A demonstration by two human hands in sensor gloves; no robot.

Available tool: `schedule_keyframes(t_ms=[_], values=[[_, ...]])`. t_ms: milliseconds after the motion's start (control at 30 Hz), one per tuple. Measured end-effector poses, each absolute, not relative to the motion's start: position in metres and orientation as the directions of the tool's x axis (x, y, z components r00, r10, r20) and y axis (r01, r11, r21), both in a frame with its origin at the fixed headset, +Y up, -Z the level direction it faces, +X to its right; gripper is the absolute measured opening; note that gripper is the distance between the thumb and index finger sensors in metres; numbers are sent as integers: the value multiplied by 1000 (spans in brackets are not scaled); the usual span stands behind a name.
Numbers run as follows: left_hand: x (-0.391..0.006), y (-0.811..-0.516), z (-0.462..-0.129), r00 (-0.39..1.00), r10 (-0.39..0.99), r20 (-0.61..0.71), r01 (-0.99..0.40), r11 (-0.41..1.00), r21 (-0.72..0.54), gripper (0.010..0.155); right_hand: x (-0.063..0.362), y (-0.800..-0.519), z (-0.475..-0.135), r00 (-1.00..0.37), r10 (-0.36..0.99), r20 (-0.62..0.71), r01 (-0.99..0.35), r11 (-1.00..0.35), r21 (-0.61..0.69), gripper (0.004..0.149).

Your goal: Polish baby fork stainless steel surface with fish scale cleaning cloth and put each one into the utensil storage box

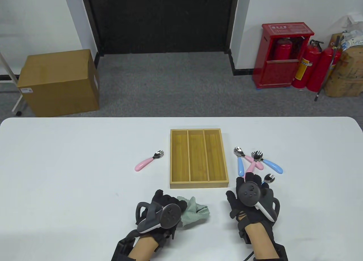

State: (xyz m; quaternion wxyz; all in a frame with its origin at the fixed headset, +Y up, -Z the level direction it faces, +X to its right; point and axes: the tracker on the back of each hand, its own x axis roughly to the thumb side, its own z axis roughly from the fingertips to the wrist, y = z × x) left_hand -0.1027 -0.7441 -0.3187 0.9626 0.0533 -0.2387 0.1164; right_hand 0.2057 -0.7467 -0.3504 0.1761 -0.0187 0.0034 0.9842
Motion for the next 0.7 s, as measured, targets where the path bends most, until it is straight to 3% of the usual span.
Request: schedule_keyframes(t_ms=[233,433,600,700], values=[[-136,-725,-317,787,431,443,-494,869,34,40,240,-745,-360,-916,380,-127,-378,-925,-41,71],[-165,-722,-320,675,624,394,-685,728,19,42,278,-747,-379,-874,390,-289,-385,-920,-77,69],[-177,-718,-319,642,664,384,-733,679,51,43,311,-750,-398,-728,482,-487,-496,-861,-111,64],[-180,-718,-319,617,689,379,-755,654,42,44,323,-751,-407,-654,529,-541,-546,-825,-145,62]])
